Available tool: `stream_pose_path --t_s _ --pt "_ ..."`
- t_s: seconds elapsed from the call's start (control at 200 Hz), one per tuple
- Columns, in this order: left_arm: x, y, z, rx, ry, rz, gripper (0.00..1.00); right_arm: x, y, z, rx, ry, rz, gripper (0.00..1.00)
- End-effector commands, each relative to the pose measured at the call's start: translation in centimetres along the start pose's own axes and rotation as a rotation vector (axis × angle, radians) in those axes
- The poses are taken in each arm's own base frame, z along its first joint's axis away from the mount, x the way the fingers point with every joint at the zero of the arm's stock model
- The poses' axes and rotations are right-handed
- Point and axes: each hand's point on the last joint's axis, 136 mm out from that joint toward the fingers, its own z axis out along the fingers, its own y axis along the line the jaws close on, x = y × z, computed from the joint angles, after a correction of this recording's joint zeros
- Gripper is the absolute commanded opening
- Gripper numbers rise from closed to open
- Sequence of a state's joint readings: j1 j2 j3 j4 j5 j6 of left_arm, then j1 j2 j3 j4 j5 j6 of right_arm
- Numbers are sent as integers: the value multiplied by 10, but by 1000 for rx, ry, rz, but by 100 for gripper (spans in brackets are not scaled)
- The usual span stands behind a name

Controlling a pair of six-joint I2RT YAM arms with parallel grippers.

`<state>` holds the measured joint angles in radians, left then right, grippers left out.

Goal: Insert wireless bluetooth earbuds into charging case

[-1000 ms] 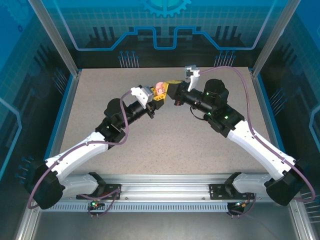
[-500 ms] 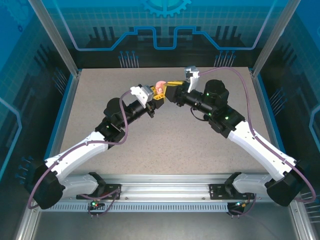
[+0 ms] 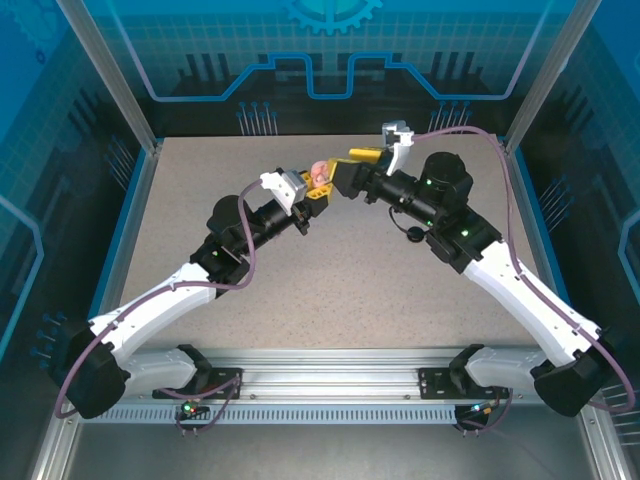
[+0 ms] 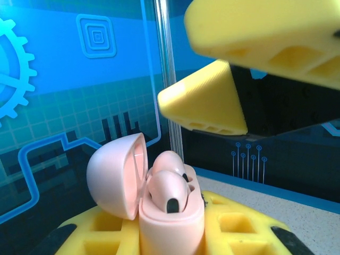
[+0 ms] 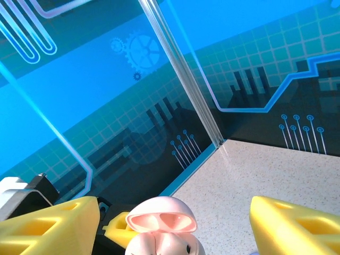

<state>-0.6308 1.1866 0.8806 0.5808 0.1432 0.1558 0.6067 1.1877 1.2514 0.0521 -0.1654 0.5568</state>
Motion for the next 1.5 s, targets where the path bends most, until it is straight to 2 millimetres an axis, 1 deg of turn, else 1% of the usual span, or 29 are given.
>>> stream_pose_path --t_s 0.0,0.27,0.415,0.56,0.815,0.885,1.131,1.316,1.396,1.496 --pt "-24 2 1 -13 -66 12 0 -22 4 -16 16 -53 -5 77" --pt "-24 2 1 -15 -65 23 0 -15 -13 -23 95 -12 17 78" --pt "-20 2 3 -13 -58 30 0 -15 -24 -27 145 9 32 79" --pt "-12 2 5 -17 -57 33 0 -15 -36 -30 197 36 48 79" --pt "6 1 11 -9 -32 48 0 -14 -67 -31 320 137 95 80" --pt "14 0 12 -1 -21 51 0 -13 -78 -28 351 175 112 80" --pt "37 0 23 5 9 53 0 -15 -101 -13 402 248 128 80" --pt "53 -1 31 15 -1 39 0 -21 -113 -3 439 280 109 80" --pt "60 -3 34 30 5 19 0 -19 -119 4 449 318 104 80" --pt "65 -5 37 45 8 -6 0 -11 -126 15 448 380 106 80"
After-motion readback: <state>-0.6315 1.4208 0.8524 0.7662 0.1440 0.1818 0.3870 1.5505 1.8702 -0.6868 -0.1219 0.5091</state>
